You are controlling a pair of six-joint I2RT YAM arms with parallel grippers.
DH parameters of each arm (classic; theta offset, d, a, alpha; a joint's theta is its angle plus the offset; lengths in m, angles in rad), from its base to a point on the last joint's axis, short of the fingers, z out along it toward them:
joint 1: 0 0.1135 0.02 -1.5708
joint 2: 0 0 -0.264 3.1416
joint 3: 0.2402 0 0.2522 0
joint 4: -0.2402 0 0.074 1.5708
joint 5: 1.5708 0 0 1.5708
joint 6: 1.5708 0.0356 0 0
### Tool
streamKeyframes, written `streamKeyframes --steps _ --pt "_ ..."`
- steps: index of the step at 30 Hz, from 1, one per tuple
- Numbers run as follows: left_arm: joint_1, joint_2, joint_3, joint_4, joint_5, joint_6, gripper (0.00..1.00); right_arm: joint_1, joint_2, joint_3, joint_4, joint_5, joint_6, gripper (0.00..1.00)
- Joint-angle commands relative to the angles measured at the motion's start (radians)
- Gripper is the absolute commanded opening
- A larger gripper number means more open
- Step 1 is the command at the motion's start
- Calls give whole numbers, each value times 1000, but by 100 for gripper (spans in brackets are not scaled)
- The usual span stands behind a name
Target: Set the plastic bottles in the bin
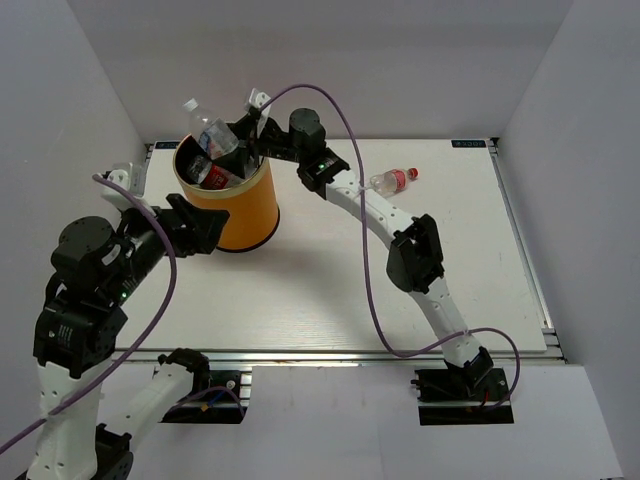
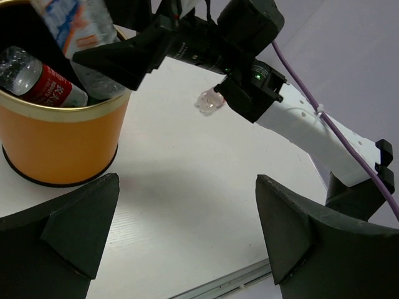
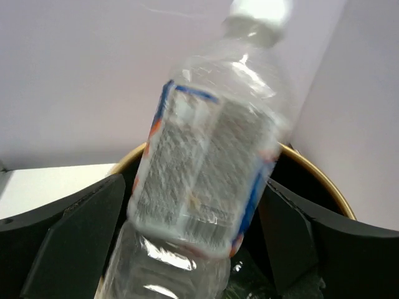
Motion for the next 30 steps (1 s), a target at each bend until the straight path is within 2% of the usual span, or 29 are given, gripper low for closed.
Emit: streamKeyframes --steps 1,3,7,9,11,14,15,16,18,19,20,21,22,23,25,26,28,29,30 --pt "7 46 -7 17 43 -8 100 -8 4 46 76 94 -11 90" --pt "7 57 -18 34 73 -8 100 -14 -23 42 88 110 -21 90" --pt "7 92 -74 97 126 10 100 -57 -124 -22 92 238 -33 90" --pt "7 101 -102 131 155 10 100 -94 -183 -61 47 300 -36 90" --pt "7 101 -156 194 164 10 100 -160 -245 -82 -28 399 -34 86" --pt "7 92 -217 249 187 1 100 -253 -302 -99 -218 546 -16 59" --pt "7 81 -252 260 187 1 100 -278 -315 -137 -341 556 1 48" --pt "7 81 -271 270 187 -8 100 -348 -350 -157 -373 576 46 22" --pt "7 55 -321 292 187 -8 100 -388 -394 -268 -419 588 76 5" --pt "-2 43 -337 292 187 -19 100 -440 -407 -310 -471 593 91 0" --pt "-2 31 -350 301 196 -19 100 -457 -425 -326 -491 578 96 0" --pt "-2 31 -373 301 196 -28 100 -467 -437 -352 -532 543 102 8" --pt "-2 20 -374 301 196 -28 100 -500 -440 -361 -586 524 102 31" --pt "-2 20 -389 301 196 -28 100 -505 -430 -360 -643 471 28 52" --pt "-2 11 -400 301 196 -28 100 -526 -414 -340 -718 339 -91 68" --pt "-2 0 -400 287 196 -28 100 -536 -407 -340 -764 199 -330 82" --pt "-2 0 -400 274 187 -37 100 -563 -413 -392 -800 151 -520 87" --pt "-2 -11 -400 263 187 -37 100 -580 -437 -417 -801 25 -709 90" --pt "-2 -11 -409 254 187 -37 100 -642 -453 -470 -803 -29 -787 90"
